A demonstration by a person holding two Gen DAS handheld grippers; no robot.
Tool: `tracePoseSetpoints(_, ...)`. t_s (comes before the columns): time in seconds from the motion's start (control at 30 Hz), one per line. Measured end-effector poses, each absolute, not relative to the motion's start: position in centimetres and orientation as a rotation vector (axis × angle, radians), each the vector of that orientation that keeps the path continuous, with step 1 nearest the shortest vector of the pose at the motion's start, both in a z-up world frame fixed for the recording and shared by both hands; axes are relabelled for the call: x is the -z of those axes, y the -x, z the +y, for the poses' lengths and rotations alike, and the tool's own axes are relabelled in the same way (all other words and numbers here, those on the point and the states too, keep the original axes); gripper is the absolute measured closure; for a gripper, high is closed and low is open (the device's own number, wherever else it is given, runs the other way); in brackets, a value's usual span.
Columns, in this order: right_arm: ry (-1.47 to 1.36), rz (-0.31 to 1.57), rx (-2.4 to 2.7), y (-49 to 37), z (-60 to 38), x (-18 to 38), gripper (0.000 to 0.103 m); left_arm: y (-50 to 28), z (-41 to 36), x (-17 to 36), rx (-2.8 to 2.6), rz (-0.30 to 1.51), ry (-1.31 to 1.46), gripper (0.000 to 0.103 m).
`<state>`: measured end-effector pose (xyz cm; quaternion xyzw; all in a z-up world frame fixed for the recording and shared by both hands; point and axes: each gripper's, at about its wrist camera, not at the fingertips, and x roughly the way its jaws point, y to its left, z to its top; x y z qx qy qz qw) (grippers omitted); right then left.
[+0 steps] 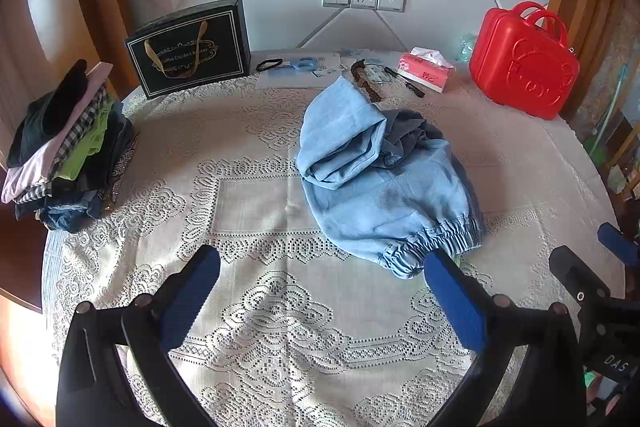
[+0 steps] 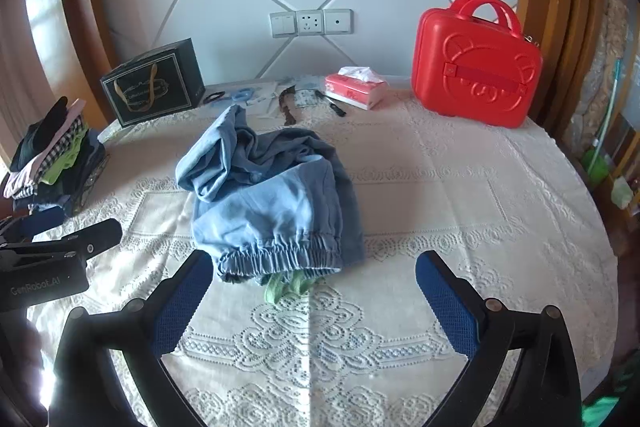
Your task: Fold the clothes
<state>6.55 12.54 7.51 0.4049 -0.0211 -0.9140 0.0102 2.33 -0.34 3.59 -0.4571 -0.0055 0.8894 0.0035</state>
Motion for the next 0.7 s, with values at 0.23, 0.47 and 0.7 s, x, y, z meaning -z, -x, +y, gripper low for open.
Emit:
tracePoseSetpoints(0.23,-1.281,-0.088,2.851,-6.53,12.86,-7.48,0.000,-2.26,-0.27,-3.57,-2.783,-0.012,1.434,0.000)
tracePoseSetpoints(0.47,-1.290,-0.091,2.854,-6.38,13.05,-7.56,0.000,-2.05,-0.24,-3.46,-2.778,-0.007,1.439,0.000)
tracePoseSetpoints(0.7,-1.307,-0.094,2.848,-6.02,13.06,-7.39,0.000,-1.89,-0.35,-3.23,-2.774,-0.004,1.448,0.000)
